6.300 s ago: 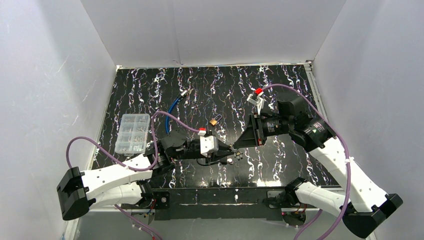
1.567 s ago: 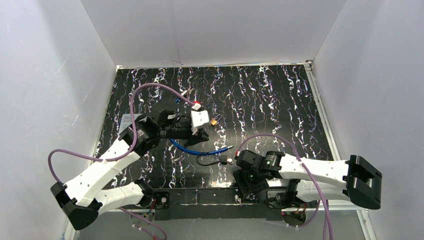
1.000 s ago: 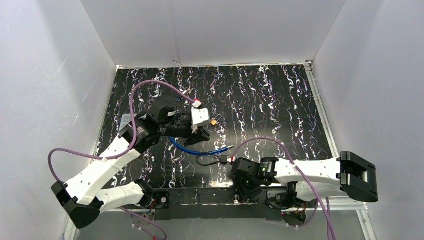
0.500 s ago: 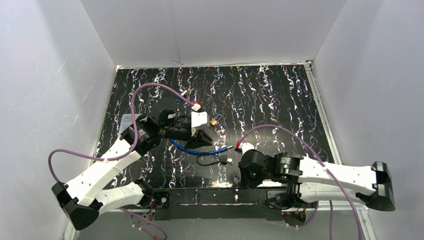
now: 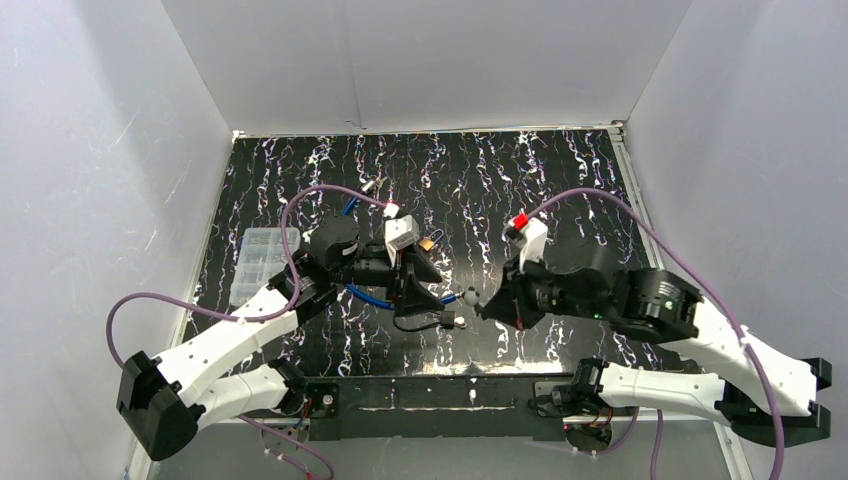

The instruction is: Unlock with the key

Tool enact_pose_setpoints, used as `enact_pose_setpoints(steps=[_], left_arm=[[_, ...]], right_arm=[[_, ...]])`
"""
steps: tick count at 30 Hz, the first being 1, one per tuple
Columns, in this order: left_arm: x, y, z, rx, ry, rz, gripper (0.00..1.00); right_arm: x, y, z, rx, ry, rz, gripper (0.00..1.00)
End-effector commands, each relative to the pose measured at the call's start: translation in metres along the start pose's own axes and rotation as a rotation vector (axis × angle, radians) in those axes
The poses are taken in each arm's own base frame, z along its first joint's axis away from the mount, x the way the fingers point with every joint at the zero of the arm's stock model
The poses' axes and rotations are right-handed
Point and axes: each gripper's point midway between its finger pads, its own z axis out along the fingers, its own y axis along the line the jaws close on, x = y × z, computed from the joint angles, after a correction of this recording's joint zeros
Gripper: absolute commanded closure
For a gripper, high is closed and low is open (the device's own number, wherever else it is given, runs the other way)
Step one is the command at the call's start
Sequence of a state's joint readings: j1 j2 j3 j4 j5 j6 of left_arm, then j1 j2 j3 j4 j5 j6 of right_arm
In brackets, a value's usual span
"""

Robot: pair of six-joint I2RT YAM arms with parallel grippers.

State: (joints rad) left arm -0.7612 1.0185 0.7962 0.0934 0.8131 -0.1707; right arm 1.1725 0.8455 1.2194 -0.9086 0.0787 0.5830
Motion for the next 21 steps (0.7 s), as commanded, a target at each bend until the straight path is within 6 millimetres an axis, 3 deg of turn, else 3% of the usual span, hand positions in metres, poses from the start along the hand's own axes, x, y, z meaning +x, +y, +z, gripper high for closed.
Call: enact_pose_setpoints(steps=[1,3,7,18,21], left_arm=[[-0.035,-0.021,0.003,0.126,-0.123,0.042,0.3],[-0.04,-0.024,0.003,0.136,-0.148,0.051,0.22],[-0.047,-0.031,-0.001,0.16,-0.172,0.065,0.19],[-0.051,-0.032,-0.006,0.136,-0.226,0.133,0.19],[-0.05,-0.034,-0.006,0.141,-0.229,0.147,0.25]], right_arm=[[-0.032,0.023,-0.028,-0.117,-0.059,-0.073,0.99],[-0.042,0.03,-0.033,-0.146,-0.071,-0.082,0.99],[-0.056,0.042,-0.038,-0.197,-0.076,-0.098,0.99],[-0.075,0.068,-0.043,-0.314,-0.087,-0.108,0.99],[-0.077,0.07,-0.042,-0.325,-0.087,-0.107,0.99]])
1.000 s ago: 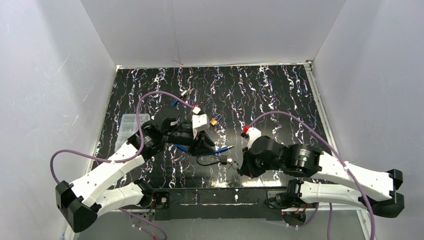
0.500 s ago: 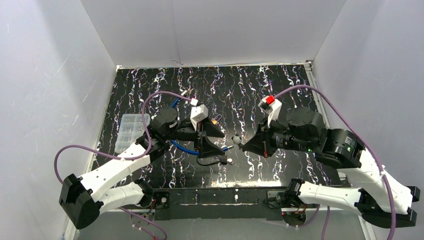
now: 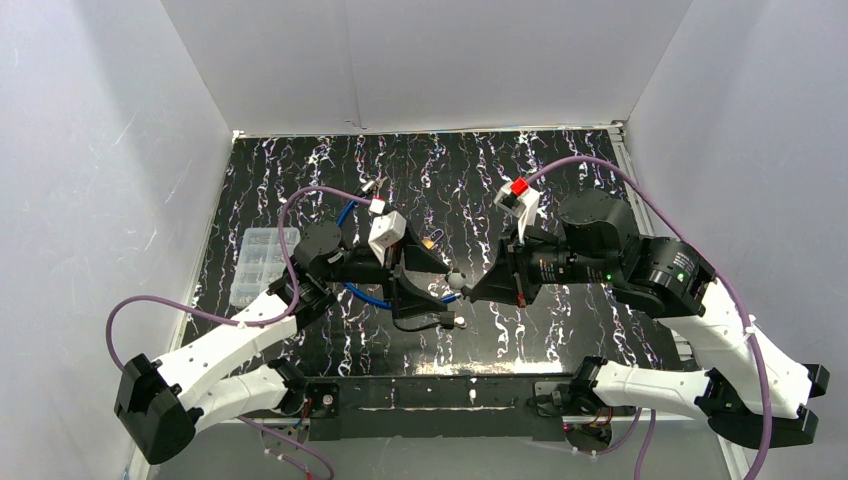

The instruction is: Unlock with the key

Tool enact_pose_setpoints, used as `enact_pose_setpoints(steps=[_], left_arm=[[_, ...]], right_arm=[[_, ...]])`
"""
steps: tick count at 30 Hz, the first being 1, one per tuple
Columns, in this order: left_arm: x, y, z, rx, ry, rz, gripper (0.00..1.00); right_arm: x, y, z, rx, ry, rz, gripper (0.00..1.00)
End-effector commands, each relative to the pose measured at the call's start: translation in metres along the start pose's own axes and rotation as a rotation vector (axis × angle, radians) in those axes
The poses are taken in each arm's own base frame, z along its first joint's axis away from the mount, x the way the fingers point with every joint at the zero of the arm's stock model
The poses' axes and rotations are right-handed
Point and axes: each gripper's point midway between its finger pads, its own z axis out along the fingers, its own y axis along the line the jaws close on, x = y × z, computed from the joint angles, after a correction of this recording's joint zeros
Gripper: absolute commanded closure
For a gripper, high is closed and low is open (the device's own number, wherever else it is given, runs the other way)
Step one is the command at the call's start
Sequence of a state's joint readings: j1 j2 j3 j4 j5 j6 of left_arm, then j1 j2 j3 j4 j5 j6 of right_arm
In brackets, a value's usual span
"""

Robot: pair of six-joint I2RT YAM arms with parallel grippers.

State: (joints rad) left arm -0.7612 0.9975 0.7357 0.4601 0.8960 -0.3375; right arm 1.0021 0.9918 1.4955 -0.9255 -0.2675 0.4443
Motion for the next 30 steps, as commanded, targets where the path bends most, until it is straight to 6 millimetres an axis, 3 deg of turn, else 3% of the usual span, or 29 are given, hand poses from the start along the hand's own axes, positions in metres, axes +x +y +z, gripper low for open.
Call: enact_pose_setpoints(steps=[1,9,14,20,26,30], left_arm=[[-0.011,-0.008,-0.004,0.022,-0.039,0.07,0.29],[-0.012,-0.014,-0.006,0.032,-0.054,0.098,0.32],[-0.013,-0.02,-0.007,0.055,-0.06,0.117,0.45],[-0.013,-0.027,-0.009,0.079,-0.06,0.128,0.46],[-0.011,-0.035,-0.012,0.119,-0.054,0.153,0.66],[-0.014,-0.039,-0.012,0.133,-0.056,0.158,0.63]], right_arm=[[-0.023,0.024,-0.011,-0.093,-0.077,-0.046,0.99],[-0.029,0.028,-0.005,-0.126,-0.083,-0.044,0.99],[-0.032,0.028,-0.002,-0.137,-0.089,-0.038,0.99],[-0.035,0.029,0.004,-0.156,-0.094,-0.034,0.99],[-0.038,0.027,0.007,-0.159,-0.099,-0.031,0.99],[-0.038,0.027,0.011,-0.17,-0.099,-0.03,0.99]])
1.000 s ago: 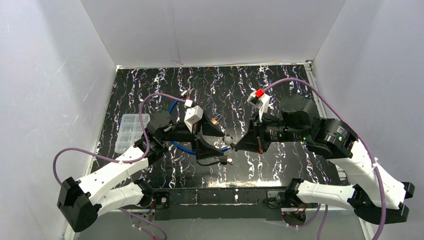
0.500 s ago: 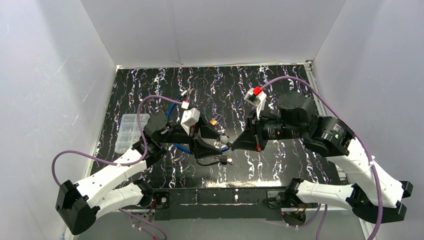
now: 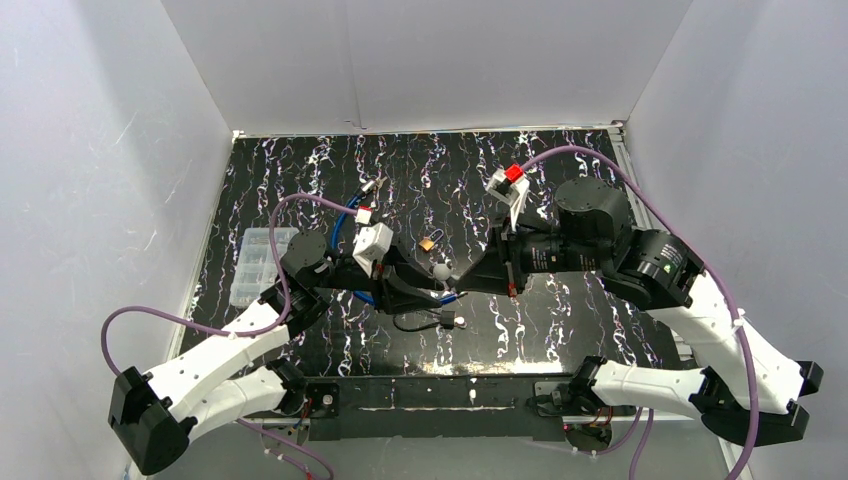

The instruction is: Unlock with the key

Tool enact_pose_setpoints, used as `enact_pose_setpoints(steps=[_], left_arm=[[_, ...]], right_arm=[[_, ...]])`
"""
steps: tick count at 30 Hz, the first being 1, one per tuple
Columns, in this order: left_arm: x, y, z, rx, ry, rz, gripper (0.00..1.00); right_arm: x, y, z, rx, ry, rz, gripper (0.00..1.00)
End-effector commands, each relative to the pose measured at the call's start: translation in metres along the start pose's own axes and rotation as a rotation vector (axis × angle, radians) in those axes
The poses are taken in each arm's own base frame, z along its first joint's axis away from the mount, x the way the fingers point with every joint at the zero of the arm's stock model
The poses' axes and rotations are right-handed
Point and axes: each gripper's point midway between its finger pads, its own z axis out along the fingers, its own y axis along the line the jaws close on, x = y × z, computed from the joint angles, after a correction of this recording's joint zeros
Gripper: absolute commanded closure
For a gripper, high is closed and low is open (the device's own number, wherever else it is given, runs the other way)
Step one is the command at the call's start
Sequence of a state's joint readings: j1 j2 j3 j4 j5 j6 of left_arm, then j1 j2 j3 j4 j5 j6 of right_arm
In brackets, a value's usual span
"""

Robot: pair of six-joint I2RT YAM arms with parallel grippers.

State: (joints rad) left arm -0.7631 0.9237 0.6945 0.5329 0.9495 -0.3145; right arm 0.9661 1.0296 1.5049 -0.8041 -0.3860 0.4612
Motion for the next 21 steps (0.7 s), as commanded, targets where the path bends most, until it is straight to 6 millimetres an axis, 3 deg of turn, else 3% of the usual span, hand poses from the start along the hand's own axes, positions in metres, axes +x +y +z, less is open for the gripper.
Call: enact_pose_setpoints(steps=[1,8,13,21], left_arm=[[-0.007,-0.016,-0.002,0.062,-0.014,0.051,0.61],[-0.009,-0.017,-0.002,0.064,-0.018,0.065,0.67],[-0.008,-0.014,-0.002,0.044,-0.018,0.051,0.5],[0.009,-0.005,-0.004,0.005,0.006,0.019,0.47]], right_arm=[[-0.015,0.008,0.004,-0.056,-0.053,-0.027,0.99],[-0.014,0.005,0.004,-0.058,-0.06,-0.023,0.99],[-0.014,0.006,0.005,-0.07,-0.062,-0.019,0.99],[-0.02,0.012,-0.002,-0.076,-0.074,-0.028,0.99]])
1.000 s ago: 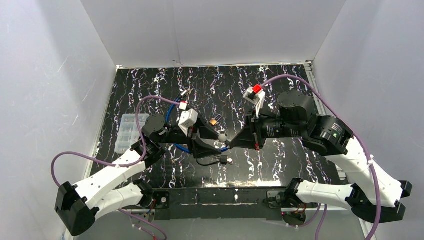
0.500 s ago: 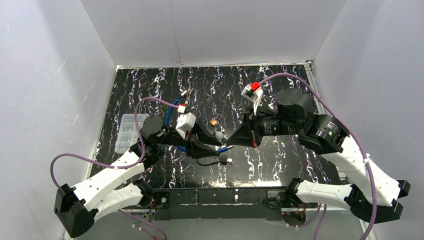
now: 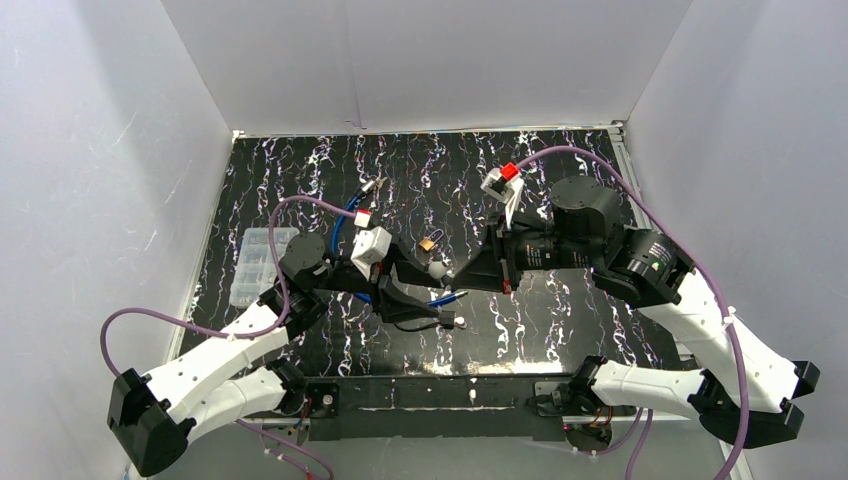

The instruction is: Unlock with the key

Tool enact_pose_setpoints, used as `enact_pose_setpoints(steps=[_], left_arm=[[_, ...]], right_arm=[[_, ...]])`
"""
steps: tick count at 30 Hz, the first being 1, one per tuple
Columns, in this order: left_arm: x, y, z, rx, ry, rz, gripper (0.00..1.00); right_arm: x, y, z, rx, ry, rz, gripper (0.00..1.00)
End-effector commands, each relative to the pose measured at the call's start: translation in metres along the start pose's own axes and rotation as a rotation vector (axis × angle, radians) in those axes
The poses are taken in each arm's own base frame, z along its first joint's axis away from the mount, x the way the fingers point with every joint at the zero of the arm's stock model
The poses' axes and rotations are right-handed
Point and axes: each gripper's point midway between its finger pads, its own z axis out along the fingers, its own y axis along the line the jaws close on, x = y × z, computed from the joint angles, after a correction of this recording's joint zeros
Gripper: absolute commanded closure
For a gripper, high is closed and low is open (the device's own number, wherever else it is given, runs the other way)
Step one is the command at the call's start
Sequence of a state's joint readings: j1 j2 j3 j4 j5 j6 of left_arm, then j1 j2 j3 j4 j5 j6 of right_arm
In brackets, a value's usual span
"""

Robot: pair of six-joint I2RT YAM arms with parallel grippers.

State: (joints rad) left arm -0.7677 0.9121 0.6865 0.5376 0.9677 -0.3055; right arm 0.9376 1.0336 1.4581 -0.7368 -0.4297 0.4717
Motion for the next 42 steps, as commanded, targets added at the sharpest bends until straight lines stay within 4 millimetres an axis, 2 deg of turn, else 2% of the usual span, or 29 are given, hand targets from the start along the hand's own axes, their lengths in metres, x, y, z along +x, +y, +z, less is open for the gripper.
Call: enact_pose_setpoints(steps=[1,10,16,33,36,40,42], left_arm=[[0.01,0.002,-0.003,-0.024,0.007,0.001,0.46],[0.014,0.007,-0.003,-0.043,0.01,-0.004,0.44],[0.006,0.008,-0.002,-0.051,-0.009,0.015,0.44],[-0.021,0.001,0.0,-0.032,-0.057,0.078,0.59],[-0.025,-0.003,0.0,-0.01,-0.059,0.098,0.69],[-0.022,-0.008,-0.001,0.023,-0.045,0.125,0.98],[-0.019,-0.009,-0.002,0.03,-0.036,0.136,1.0]], right_arm=[[-0.018,0.019,-0.011,-0.056,-0.063,-0.042,0.99],[-0.021,0.025,-0.014,-0.076,-0.072,-0.048,0.99],[-0.018,0.024,-0.012,-0.086,-0.069,-0.041,0.99],[-0.01,0.02,-0.001,-0.114,-0.045,-0.015,0.99],[-0.009,0.017,0.001,-0.111,-0.042,-0.01,0.99],[-0.01,0.017,0.0,-0.112,-0.048,-0.012,0.99],[-0.012,0.017,-0.001,-0.113,-0.052,-0.013,0.99]])
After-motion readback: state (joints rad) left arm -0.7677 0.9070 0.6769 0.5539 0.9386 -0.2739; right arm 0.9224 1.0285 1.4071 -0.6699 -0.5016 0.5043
